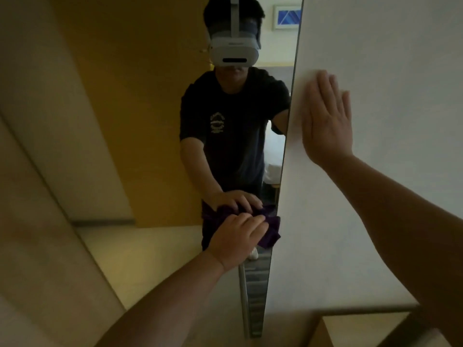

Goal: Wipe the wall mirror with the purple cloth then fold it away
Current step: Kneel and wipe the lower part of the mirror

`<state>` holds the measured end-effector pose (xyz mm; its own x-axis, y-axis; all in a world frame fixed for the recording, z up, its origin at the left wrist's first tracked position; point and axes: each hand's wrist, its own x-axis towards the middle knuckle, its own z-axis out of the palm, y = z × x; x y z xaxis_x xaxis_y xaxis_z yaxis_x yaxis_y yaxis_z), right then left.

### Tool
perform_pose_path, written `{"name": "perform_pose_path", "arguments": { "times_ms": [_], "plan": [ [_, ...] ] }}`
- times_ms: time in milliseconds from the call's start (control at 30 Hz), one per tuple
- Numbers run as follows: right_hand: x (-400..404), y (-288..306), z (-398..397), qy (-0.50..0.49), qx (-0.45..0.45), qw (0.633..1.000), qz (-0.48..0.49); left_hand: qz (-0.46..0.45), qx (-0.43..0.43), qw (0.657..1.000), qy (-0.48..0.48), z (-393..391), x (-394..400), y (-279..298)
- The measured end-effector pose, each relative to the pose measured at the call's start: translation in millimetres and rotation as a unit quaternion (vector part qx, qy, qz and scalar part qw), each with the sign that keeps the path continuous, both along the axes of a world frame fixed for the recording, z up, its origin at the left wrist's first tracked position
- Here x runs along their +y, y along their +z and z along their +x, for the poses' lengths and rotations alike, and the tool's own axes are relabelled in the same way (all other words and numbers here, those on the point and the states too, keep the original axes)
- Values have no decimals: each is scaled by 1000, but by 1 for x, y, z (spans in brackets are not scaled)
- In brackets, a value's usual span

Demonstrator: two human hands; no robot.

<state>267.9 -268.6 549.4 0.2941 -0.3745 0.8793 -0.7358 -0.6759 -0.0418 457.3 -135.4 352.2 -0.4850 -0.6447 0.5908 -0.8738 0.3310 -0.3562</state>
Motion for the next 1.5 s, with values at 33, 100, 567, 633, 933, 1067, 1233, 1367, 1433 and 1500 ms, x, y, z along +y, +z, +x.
{"name": "perform_pose_path", "arguments": {
  "times_ms": [33,100,567,633,933,1067,1233,1367,1433,1500],
  "plan": [
    [10,-4,0,2,-4,1000,16,-13,18,1000,5,7,6,10],
    [35,-15,5,7,-1,999,39,-38,47,998,20,25,23,27],
    [192,-123,172,52,179,981,57,-119,68,988,70,203,172,71],
    [200,-134,192,31,187,980,60,-119,59,989,62,229,181,61],
    [208,-176,244,2,223,974,46,-154,78,984,52,284,176,32],
    [196,-205,256,-7,229,973,13,-192,73,977,52,297,164,2],
    [174,-243,272,-55,194,978,-52,-238,66,968,46,304,152,-50],
    [150,-260,280,-80,172,980,-54,-282,61,956,52,312,141,-86],
    [140,-267,283,-95,171,978,-75,-298,53,951,61,317,136,-104],
    [135,-272,287,-107,159,976,-107,-312,43,947,65,322,130,-116]
  ]
}}
